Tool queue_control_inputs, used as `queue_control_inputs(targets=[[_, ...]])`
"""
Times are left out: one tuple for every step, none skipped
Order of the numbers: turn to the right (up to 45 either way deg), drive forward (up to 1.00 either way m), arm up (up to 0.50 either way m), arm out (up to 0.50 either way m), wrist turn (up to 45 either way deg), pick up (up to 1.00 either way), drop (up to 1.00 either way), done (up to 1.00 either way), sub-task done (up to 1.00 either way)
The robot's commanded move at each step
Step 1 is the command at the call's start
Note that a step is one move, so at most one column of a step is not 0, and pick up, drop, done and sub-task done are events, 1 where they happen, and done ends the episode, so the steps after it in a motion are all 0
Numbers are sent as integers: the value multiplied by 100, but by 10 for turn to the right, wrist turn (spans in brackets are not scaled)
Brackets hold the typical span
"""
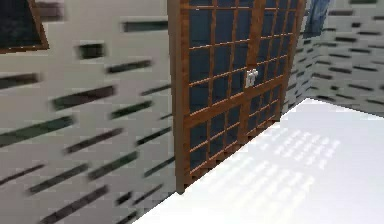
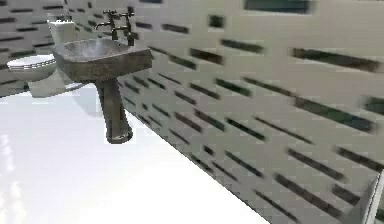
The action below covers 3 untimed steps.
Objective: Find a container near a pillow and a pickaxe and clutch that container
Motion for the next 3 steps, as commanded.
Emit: queue_control_inputs(targets=[[90,0,0,0,0,0,0,0,0],[0,10,0,0,0,0,0,0,0],[-450,0,0,0,0,0,0,0,0]])
